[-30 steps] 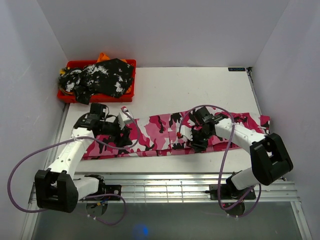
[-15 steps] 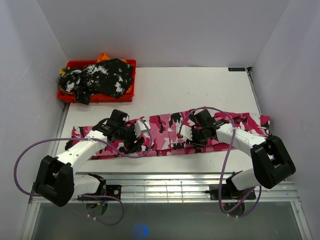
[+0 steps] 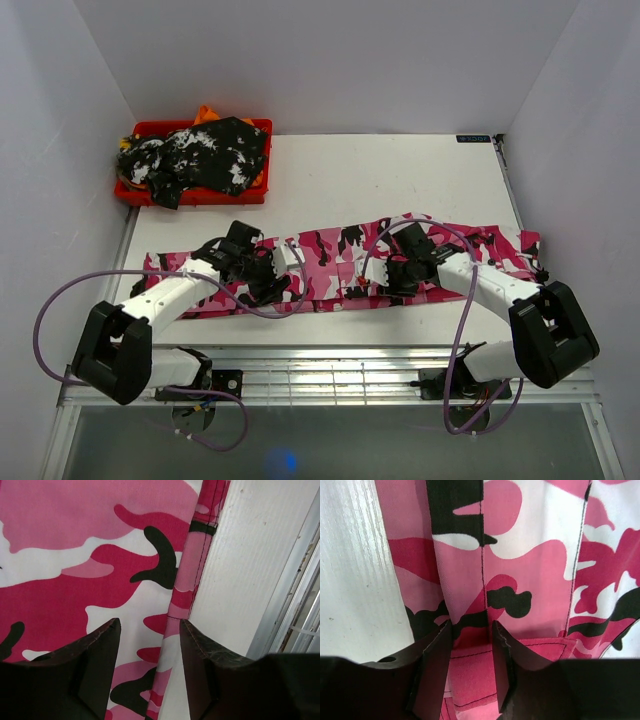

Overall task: Fold and stack the trousers
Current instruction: Fold the trousers

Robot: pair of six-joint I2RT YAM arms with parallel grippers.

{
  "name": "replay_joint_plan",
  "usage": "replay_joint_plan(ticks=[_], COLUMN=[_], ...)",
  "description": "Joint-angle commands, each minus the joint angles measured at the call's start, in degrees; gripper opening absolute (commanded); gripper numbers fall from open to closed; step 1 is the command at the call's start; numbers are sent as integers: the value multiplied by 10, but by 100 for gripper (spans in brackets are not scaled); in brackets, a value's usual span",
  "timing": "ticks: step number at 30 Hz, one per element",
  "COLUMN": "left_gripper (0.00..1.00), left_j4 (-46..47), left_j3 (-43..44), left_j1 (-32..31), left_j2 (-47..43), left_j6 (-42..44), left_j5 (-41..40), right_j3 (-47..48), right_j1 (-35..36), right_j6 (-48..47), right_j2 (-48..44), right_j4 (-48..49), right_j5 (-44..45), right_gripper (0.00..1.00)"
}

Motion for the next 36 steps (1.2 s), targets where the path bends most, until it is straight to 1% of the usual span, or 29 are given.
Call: replay_joint_plan(ticks=[1,4,5,6,11,13,17,23,26,31,36], left_gripper=[61,59,58,58,56,53,52,53,53,53,50], left_j4=[1,3,4,5,16,22,33,36,38,38,45], left_j3=[-10,-11,-11,-11,-20,-22,-26,-27,-29,-33,-36], left_j1=[-3,-4,-5,-6,-11,-12,-15,-20,-22,-27,-34], left_j2=[11,17,18,20,26,29,26,24,25,24,32], left_j6=[17,27,28,30,45,51,54,63,65,67,65], left_j5=[-21,-23,-24,-22,-31,-38,-46,-37,-40,-32,-43], right_j3=[-17,-13,-10,-6,45,64,91,97,101,108,123], right_j1=[3,3,3,3,4,4,4,-2,-16,-66,-105], right_j6=[-25,-20,-18,-16,15,24,37,56,55,36,22], right_j2=[-7,3,3,-1,-5,-12,-28,-46,-54,-58,-47], right_j4=[13,15,13,10,-34,-45,-80,-93,-103,-117,-137], right_j5=[15,24,21,16,-15,-24,-62,-67,-74,-86,-103], right_gripper=[42,24,13,8,8,8,8,8,8,8,8])
